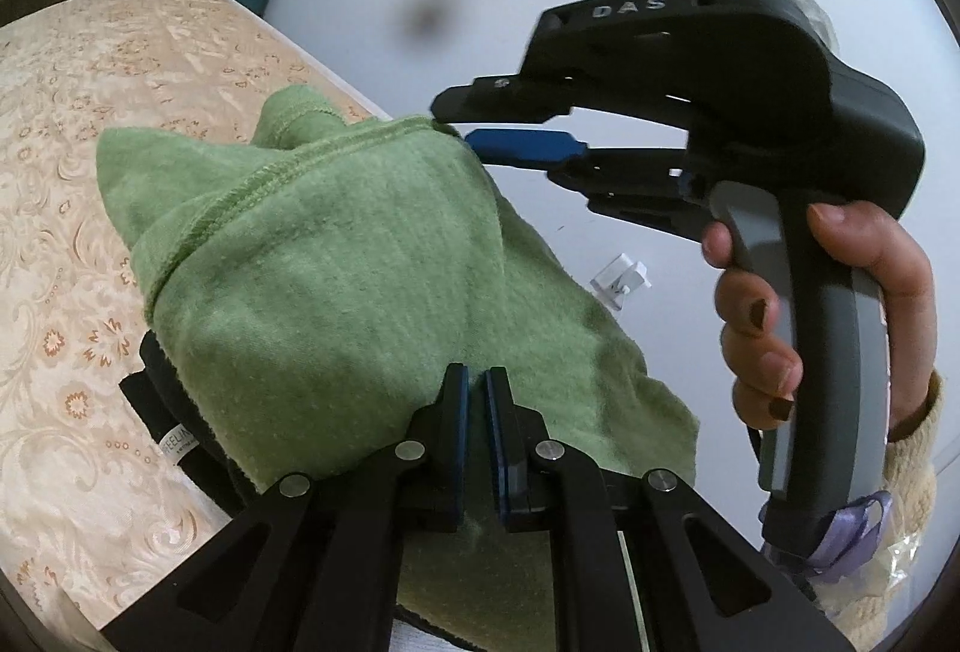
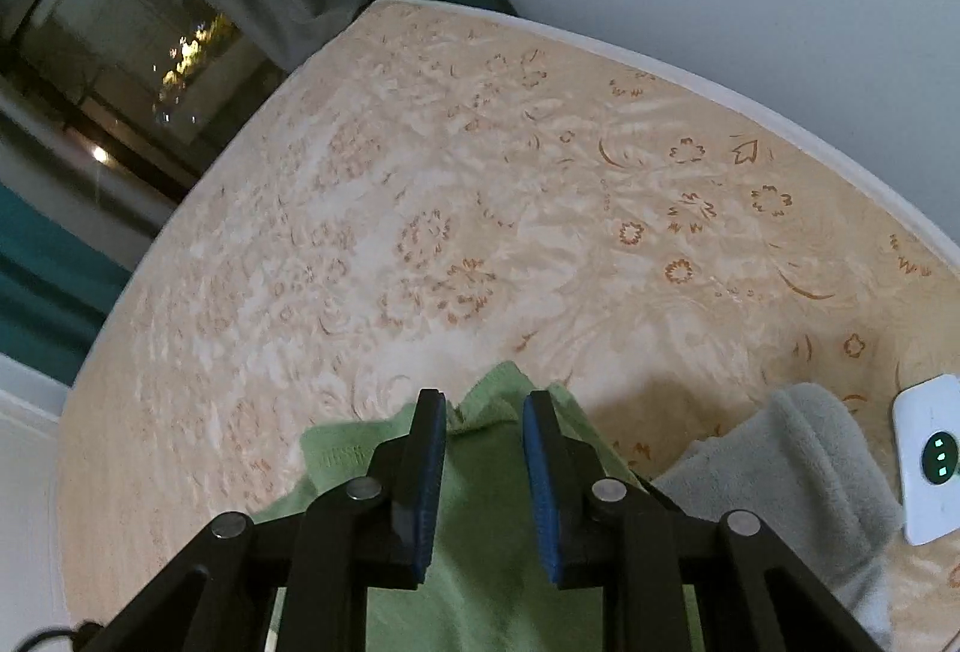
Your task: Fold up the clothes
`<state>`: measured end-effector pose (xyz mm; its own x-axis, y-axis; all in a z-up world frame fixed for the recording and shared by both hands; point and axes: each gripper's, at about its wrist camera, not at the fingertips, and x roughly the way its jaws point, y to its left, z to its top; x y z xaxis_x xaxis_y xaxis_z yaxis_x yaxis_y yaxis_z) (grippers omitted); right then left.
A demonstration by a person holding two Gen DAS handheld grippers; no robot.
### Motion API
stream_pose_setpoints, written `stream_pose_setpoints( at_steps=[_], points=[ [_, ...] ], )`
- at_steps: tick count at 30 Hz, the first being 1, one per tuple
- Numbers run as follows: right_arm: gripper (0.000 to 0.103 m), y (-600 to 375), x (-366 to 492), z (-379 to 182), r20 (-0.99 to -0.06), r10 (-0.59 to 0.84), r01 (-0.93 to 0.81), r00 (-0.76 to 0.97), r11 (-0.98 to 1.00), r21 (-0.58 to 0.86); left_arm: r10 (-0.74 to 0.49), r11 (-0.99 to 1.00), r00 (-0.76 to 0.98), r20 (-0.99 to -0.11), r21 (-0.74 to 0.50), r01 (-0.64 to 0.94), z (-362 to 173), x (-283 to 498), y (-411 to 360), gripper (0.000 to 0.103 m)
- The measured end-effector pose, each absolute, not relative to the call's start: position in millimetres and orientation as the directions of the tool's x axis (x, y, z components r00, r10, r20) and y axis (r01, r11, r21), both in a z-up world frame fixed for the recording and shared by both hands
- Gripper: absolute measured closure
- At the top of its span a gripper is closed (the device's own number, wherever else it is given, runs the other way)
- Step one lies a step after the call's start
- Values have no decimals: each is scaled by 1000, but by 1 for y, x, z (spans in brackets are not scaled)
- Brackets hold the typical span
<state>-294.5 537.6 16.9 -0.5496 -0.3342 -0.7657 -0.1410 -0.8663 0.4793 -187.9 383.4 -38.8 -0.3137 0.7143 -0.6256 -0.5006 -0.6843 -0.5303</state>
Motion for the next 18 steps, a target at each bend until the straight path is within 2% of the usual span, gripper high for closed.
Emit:
stream_pose_setpoints(
  at_steps=[2,3,6,12,18],
  points=[
    [85,534,-299,11,-777,-348,-140,-525,-865,482,713,-685,-313,-627,-527,-504,-39,-188,384,93],
    [92,533,-301,8,-782,-357,-144,-511,-861,487,713,-684,-313,-627,-527,-504,-39,-189,384,93],
    [99,531,-302,6,-773,-368,-130,-516,-859,496,720,-679,-308,-622,-538,-499,-42,-193,385,93],
    [103,541,-303,16,-646,-436,-83,-627,-787,611,724,-676,-309,-617,-544,-496,-45,-198,387,93],
    [103,536,-286,28,-663,-375,-59,-648,-843,535,729,-674,-312,-609,-559,-484,-46,-201,387,93]
  ],
)
